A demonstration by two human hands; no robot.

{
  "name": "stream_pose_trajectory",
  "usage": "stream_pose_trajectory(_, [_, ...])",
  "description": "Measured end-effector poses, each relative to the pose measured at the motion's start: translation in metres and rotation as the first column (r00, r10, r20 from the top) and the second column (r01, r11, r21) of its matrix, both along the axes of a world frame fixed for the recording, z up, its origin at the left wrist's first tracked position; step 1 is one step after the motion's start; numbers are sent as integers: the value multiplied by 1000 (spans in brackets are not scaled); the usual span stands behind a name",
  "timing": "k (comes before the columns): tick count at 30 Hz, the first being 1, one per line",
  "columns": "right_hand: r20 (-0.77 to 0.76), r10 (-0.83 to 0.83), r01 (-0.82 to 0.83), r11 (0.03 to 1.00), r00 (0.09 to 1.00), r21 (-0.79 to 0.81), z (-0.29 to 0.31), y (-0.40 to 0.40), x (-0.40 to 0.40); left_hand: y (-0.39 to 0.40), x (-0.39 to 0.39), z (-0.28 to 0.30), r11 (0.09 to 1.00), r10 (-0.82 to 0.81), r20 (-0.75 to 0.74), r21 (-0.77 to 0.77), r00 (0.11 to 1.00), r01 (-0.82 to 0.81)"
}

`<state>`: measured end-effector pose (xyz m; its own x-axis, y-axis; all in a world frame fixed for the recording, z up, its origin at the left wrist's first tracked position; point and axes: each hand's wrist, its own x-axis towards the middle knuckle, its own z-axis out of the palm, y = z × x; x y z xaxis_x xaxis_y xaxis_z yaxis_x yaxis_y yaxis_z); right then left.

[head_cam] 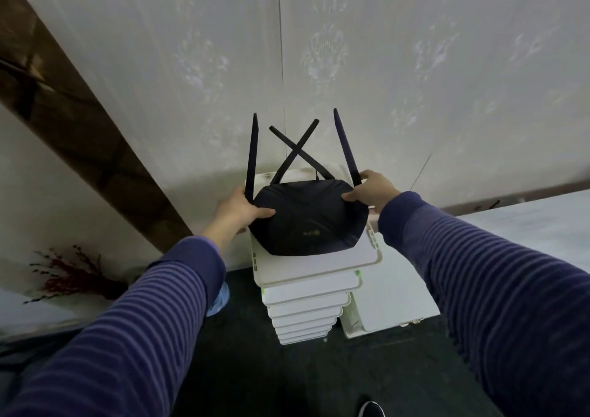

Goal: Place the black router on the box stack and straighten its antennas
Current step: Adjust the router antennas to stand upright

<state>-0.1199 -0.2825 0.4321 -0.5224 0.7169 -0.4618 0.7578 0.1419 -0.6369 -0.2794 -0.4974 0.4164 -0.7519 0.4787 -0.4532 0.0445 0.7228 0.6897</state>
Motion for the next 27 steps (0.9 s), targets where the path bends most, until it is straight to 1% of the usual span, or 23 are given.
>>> stream_pose_trajectory(5, [16, 16, -16, 1000, 1000, 3, -4, 10, -6, 4, 1, -4, 1000, -18, -33, 15, 999, 18])
stream_pose_trajectory(9, [-65, 23, -27, 997, 998, -73, -9, 15, -9, 3, -2, -9, 1000, -9, -83, 9, 997, 10])
stream_pose_trajectory(11, [-77, 5, -12, 996, 997, -91, -11, 18, -7, 7, -2, -11, 1000, -8, -92, 6, 996, 9])
stream_pose_trajectory(14, [-96, 9, -18, 995, 995, -93, -14, 20, -7, 10, -2, -15, 999, 25, -36, 35, 999, -24])
stream_pose_trajectory(18, [-127, 12, -10, 1000, 992, 13, -20, 24, -3, 14, -1, -19, 996, 64, 17, 65, 998, -65])
stream_pose_trajectory(23, [-172, -5, 12, 999, 985, 38, -25, 21, -1, 11, -3, -22, 990, 83, 29, 111, 996, -85])
stream_pose_trajectory(27, [-159, -10, 14, 1000, 987, 23, -29, 14, -1, 8, -7, -20, 986, 73, 53, 147, 996, -80])
